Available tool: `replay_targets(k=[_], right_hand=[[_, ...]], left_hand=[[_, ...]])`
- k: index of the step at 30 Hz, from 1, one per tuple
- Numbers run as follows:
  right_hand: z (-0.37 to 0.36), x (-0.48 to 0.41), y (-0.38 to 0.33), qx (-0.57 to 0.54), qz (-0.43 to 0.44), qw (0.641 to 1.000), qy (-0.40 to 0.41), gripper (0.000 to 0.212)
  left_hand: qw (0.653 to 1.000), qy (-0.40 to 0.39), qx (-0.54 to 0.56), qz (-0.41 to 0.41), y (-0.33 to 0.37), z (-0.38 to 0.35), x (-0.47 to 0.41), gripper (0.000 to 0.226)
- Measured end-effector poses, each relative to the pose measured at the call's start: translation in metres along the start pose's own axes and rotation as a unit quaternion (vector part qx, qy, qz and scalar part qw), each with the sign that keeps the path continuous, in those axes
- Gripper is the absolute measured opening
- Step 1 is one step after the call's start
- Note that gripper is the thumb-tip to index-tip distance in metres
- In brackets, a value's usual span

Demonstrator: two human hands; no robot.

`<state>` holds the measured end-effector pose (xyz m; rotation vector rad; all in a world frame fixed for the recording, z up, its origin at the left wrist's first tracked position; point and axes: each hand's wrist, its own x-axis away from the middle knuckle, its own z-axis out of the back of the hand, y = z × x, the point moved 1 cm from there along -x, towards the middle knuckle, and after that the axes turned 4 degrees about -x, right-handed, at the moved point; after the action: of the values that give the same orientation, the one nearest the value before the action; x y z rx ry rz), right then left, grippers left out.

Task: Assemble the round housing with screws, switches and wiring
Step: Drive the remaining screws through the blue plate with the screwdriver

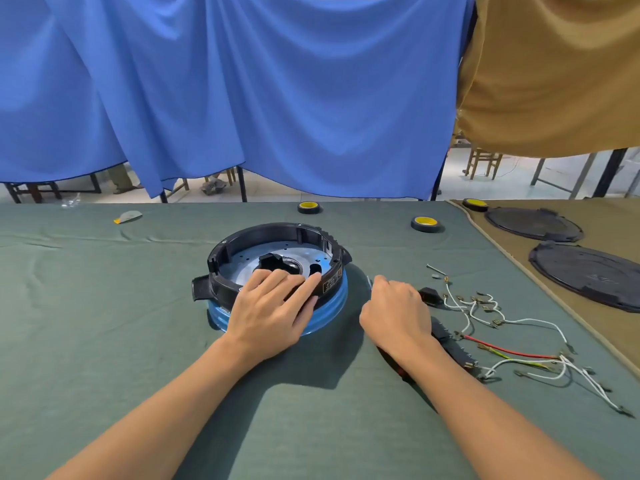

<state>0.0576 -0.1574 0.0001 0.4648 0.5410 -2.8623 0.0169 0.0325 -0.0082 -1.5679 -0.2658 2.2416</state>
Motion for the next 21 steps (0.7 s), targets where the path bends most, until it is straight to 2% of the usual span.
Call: replay_targets(k=[4, 7, 11, 13, 18, 21], right_hand=[[0.001, -0.006, 0.006, -0.01, 0.012, 1.0, -0.004, 0.013], [0.008, -0.016, 0.018, -0.039, 0.003, 0.999, -0.008, 0.02], [0.023, -0.042, 0.05, -0.055, 0.012, 0.998, -0.011, 0.013], [0.031, -0.057, 0.071, -0.027, 0.005, 0.999, -0.022, 0.018], [0.033, -0.077, 0.104, 0.093, -0.013, 0.992, -0.082, 0.038], [0.03, -0.078, 0.106, 0.128, 0.002, 0.985, -0.118, 0.033]], left_hand=[[0.998, -0.004, -0.052, 0.04, 0.013, -0.001, -0.008, 0.02], [0.992, -0.041, -0.066, 0.095, 0.031, -0.006, -0.023, 0.023], [0.98, -0.066, -0.119, 0.144, 0.045, -0.017, -0.036, 0.018], [0.976, -0.074, -0.153, 0.135, 0.048, -0.02, -0.037, 0.012], [0.974, -0.071, -0.175, 0.123, 0.046, -0.023, -0.034, 0.022], [0.974, -0.076, -0.173, 0.123, 0.046, -0.023, -0.034, 0.021]])
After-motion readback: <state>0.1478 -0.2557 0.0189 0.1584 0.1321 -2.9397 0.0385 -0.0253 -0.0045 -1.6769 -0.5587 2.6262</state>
